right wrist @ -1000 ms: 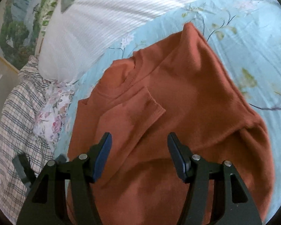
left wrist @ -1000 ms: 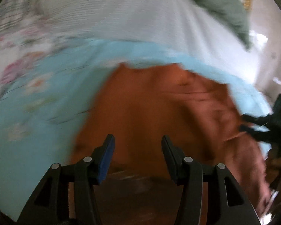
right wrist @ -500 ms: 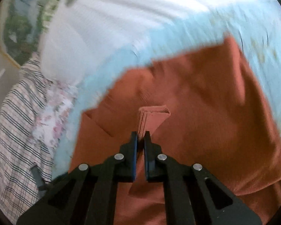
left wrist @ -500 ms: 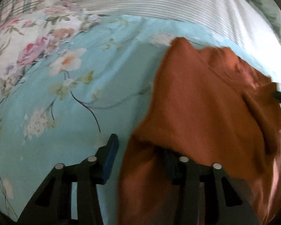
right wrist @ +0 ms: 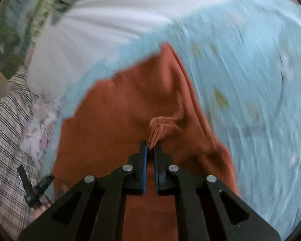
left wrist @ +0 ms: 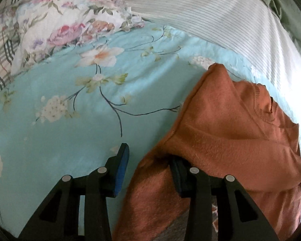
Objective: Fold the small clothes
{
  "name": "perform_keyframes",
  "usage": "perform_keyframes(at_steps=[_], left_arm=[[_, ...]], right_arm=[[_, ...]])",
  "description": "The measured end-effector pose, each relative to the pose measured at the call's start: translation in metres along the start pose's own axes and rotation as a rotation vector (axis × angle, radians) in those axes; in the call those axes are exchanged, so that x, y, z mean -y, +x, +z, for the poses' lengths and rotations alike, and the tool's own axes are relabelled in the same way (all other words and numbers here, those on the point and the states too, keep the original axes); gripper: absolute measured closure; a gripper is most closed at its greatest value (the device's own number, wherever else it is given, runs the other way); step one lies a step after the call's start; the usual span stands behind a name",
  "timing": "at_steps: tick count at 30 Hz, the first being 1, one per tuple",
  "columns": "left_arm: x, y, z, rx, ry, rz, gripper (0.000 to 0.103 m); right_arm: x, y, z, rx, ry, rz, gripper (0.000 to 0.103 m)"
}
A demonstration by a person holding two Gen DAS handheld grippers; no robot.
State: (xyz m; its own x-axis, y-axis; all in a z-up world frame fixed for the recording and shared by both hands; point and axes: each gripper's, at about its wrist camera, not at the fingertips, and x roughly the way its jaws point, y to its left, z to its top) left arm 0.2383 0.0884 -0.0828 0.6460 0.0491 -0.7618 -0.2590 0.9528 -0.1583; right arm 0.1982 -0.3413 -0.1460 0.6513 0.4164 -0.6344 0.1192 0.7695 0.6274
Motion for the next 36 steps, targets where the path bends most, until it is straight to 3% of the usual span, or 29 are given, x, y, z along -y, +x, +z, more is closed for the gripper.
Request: perform_keyframes(at_steps=[1, 3, 4, 5, 8, 10, 14, 17, 21, 25, 28, 32, 36], left_arm=[[-0.002, 0.000, 0.000, -0.004, -0.002, -0.006, 0.061], [-0.004, -0.001, -0.003, -0.008, 0.001, -0.015, 0.061], [-0.005, -0.002, -0.004, -0.009, 0.002, -0.022, 0.061], [-0.006, -0.002, -0.005, -0.009, 0.003, -0.026, 0.061], [-0.009, -0.002, -0.008, -0.004, -0.009, -0.044, 0.060], [-0.012, -0.001, -0.010, 0.002, -0.026, -0.059, 0.059], [-0.016, -0.001, -0.012, 0.012, -0.054, -0.092, 0.059], [-0.017, -0.001, -0.014, 0.019, -0.058, -0.100, 0.058], [-0.017, -0.001, -0.016, 0.029, -0.059, -0.107, 0.058], [-0.021, -0.001, -0.018, 0.039, -0.079, -0.136, 0.057], [-0.025, 0.000, -0.020, 0.055, -0.099, -0.164, 0.057], [-0.027, 0.001, -0.020, 0.070, -0.117, -0.184, 0.059], [-0.031, 0.000, -0.022, 0.075, -0.138, -0.204, 0.059]], right_arm=[[0.000, -0.004, -0.005, 0.001, 0.000, -0.011, 0.094], [-0.004, -0.016, -0.010, 0.015, -0.018, -0.088, 0.078], [-0.009, -0.027, -0.011, 0.043, -0.035, -0.113, 0.059], [-0.015, -0.033, -0.010, 0.066, -0.054, -0.099, 0.051], [-0.050, -0.037, 0.003, 0.075, -0.156, -0.016, 0.051], [-0.080, -0.019, 0.013, 0.029, -0.212, 0.092, 0.051], [-0.154, 0.061, 0.037, -0.133, -0.378, 0.283, 0.043], [-0.208, 0.127, 0.051, -0.246, -0.454, 0.374, 0.043], [-0.257, 0.191, 0.064, -0.312, -0.583, 0.388, 0.040], [-0.288, 0.256, 0.063, -0.508, -0.674, 0.353, 0.034], [-0.314, 0.279, 0.053, -0.641, -0.687, 0.530, 0.033], [-0.342, 0.305, 0.056, -0.613, -0.598, 0.615, 0.033], [-0.345, 0.327, 0.045, -0.601, -0.562, 0.549, 0.033]])
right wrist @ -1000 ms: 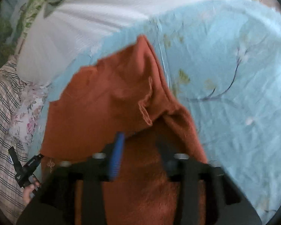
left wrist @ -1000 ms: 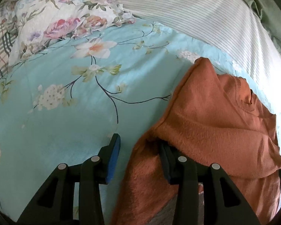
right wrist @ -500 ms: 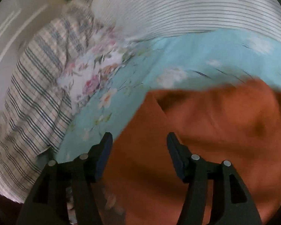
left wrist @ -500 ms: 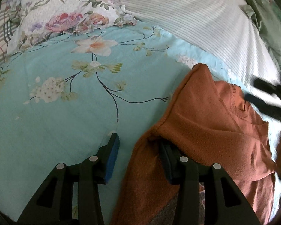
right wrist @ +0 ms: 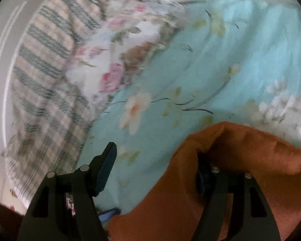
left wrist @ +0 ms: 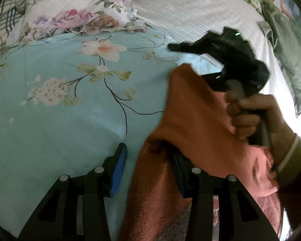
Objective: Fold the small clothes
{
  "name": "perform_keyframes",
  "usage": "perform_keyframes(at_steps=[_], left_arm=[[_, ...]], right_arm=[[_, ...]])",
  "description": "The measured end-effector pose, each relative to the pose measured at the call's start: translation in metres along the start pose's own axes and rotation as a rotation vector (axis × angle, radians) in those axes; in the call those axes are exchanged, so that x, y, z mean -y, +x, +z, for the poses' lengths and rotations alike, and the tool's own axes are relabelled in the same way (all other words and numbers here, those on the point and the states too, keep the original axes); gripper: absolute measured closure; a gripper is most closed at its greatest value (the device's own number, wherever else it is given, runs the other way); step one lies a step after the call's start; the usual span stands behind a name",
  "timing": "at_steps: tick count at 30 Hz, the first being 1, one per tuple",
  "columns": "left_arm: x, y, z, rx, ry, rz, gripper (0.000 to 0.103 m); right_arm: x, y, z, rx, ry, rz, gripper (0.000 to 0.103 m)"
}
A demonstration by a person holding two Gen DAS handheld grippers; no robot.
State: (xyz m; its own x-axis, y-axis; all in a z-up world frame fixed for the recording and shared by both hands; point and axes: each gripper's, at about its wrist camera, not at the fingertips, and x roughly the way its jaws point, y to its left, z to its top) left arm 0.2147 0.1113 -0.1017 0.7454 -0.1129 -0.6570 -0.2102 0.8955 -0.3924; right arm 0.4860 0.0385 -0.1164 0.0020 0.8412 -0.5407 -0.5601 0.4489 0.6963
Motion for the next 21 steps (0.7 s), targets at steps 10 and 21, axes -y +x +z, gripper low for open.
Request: perform_keyframes(at_steps=[10, 21], left_arm=[[0.000, -0.022, 0.001, -0.053, -0.002, -0.033, 0.059], [0.040, 0.009, 0.059, -0.100, 0.152, 0.023, 0.050]], right_arm=[[-0.003, -0.144, -0.062, 0.256, 0.061, -0.208, 0.033], [0.026, -0.311, -0.262, 0.510, 0.359, -0.638, 0.035]])
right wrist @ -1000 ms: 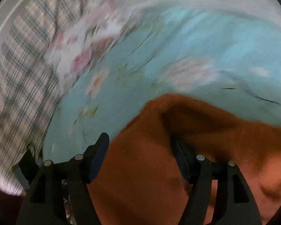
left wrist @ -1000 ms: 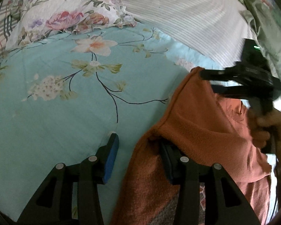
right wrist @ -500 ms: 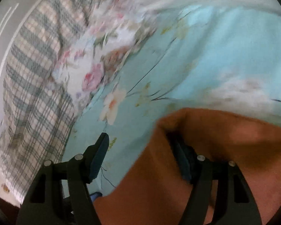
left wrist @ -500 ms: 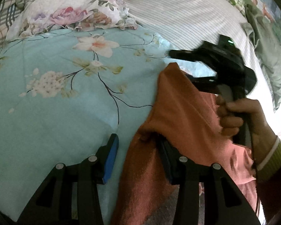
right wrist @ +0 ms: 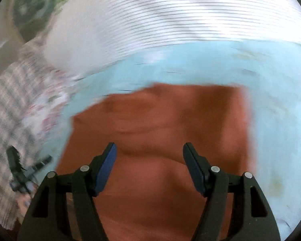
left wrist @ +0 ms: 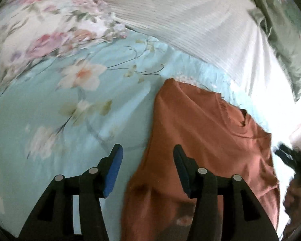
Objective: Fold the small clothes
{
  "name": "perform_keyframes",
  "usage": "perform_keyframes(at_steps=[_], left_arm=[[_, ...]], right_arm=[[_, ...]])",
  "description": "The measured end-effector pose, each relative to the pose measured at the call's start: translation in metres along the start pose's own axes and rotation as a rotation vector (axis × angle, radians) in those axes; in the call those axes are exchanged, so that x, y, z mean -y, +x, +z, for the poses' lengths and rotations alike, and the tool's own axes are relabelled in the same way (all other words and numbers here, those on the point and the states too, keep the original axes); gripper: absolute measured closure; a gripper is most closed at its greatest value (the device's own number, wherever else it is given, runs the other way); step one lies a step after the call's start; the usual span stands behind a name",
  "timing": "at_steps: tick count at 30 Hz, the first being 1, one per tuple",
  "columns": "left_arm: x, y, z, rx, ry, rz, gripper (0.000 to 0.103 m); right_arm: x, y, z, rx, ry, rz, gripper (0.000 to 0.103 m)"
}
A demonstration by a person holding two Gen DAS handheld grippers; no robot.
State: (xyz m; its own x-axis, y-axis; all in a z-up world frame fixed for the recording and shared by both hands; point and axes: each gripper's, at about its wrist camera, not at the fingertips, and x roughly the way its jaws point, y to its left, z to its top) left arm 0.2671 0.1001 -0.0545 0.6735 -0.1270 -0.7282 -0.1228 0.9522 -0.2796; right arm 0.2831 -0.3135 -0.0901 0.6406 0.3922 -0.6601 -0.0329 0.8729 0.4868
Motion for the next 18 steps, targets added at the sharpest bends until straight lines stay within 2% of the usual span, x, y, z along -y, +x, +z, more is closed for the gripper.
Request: perform_keyframes(at_steps=[3, 7, 9, 10, 11, 13, 16, 17, 18], left_arm=[[0.013, 0.023, 0.017, -0.016, 0.053, 0.036, 0.050], [0.026, 0.059, 0.034, -0.039, 0.115, 0.113, 0.050], [0.027, 0.075, 0.039, -0.062, 0.124, 0.139, 0.050], [0.028, 0.083, 0.040, -0.077, 0.134, 0.148, 0.050], [0.030, 0.090, 0.040, -0.079, 0.149, 0.173, 0.048], [0.029, 0.092, 0.038, -0.050, 0.158, 0.214, 0.048], [0.026, 0.090, 0.039, -0.022, 0.132, 0.258, 0.048], [0.026, 0.091, 0.039, -0.019, 0.126, 0.264, 0.048], [0.025, 0.091, 0.038, -0.016, 0.123, 0.270, 0.048]], right_arm=[[0.023, -0.002, -0.013, -0.028, 0.044, -0.023, 0.040], [0.020, 0.018, -0.016, -0.073, 0.014, -0.060, 0.042], [0.016, 0.030, -0.017, -0.094, 0.010, -0.094, 0.050], [0.011, 0.033, -0.016, -0.105, -0.007, -0.084, 0.082], [0.009, 0.031, -0.016, -0.104, -0.013, -0.051, 0.094], [-0.008, 0.011, -0.011, -0.015, -0.059, -0.026, 0.094], [-0.015, -0.017, -0.007, 0.114, -0.083, -0.059, 0.094], [-0.012, -0.015, -0.006, 0.113, -0.076, -0.082, 0.094], [-0.007, -0.005, -0.006, 0.072, -0.066, -0.107, 0.092]])
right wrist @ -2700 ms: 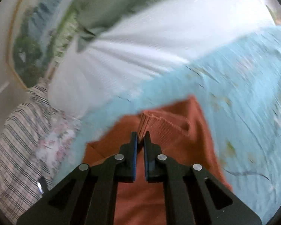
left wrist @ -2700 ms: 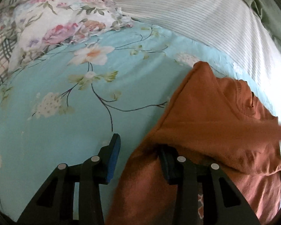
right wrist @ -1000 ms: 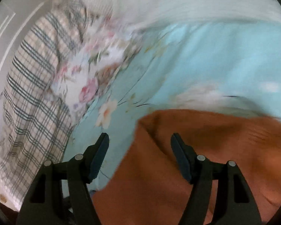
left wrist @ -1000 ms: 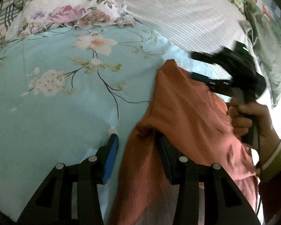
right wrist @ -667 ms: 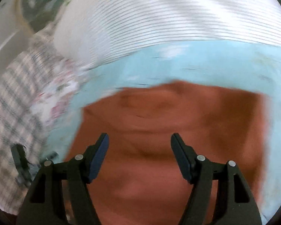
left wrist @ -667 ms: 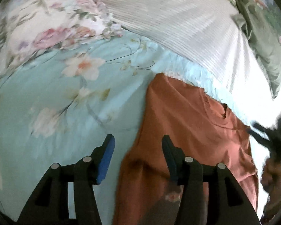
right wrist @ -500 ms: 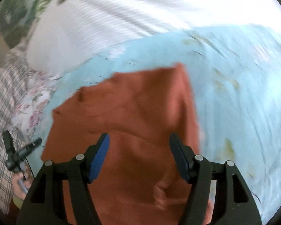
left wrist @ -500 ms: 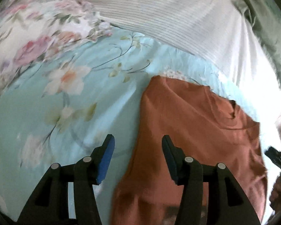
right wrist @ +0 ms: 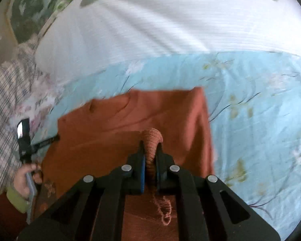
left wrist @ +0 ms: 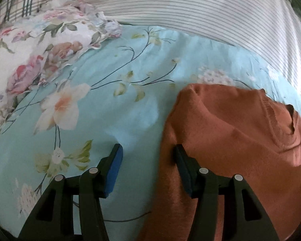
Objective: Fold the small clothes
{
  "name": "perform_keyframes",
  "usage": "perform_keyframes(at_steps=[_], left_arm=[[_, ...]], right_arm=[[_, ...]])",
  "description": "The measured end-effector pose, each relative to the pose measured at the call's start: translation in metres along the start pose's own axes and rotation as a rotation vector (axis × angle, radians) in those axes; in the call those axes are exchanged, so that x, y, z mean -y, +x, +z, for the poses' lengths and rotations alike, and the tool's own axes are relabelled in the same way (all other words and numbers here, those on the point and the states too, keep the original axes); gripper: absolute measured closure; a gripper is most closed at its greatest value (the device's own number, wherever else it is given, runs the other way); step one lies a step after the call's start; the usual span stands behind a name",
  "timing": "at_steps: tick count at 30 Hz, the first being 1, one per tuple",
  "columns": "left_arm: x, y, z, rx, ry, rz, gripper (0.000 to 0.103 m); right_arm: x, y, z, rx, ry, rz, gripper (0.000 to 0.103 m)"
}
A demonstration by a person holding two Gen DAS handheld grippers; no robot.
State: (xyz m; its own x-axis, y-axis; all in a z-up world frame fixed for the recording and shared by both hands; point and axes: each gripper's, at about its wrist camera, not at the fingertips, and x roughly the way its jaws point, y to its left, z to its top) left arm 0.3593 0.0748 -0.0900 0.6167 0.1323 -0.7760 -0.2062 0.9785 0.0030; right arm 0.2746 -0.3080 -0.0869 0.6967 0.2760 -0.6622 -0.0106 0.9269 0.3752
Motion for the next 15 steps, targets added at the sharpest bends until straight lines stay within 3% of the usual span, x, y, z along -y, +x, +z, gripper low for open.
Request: perform_keyframes(at_steps=[2, 5, 7, 8, 10, 11, 13, 15], left_arm=[[0.003, 0.000, -0.002, 0.006, 0.015, 0.027, 0.048], [0.004, 0.000, -0.001, 0.007, 0.019, 0.035, 0.048], [0.003, 0.000, -0.001, 0.006, 0.013, 0.027, 0.048], [0.004, 0.002, -0.001, 0.005, 0.013, 0.027, 0.047], [0.006, 0.001, 0.000, 0.004, 0.023, 0.038, 0.047], [0.007, 0.001, -0.001, 0.005, 0.026, 0.041, 0.047], [0.006, 0.002, 0.000, 0.004, 0.030, 0.044, 0.046], [0.002, 0.001, 0.000, 0.000, 0.027, 0.038, 0.042]], right_arm=[[0.012, 0.021, -0.005, -0.097, 0.042, -0.078, 0.080], [0.014, 0.011, -0.011, -0.056, 0.062, -0.145, 0.080], [0.003, 0.001, -0.010, -0.002, 0.048, -0.121, 0.080], [-0.006, 0.000, -0.009, 0.008, 0.033, -0.069, 0.080], [-0.021, 0.012, -0.010, -0.037, -0.001, 0.038, 0.070], [-0.027, 0.024, -0.013, -0.081, -0.021, 0.047, 0.065], [-0.025, 0.044, -0.022, -0.163, -0.044, -0.061, 0.064], [-0.007, 0.040, -0.027, -0.155, 0.007, -0.049, 0.067]])
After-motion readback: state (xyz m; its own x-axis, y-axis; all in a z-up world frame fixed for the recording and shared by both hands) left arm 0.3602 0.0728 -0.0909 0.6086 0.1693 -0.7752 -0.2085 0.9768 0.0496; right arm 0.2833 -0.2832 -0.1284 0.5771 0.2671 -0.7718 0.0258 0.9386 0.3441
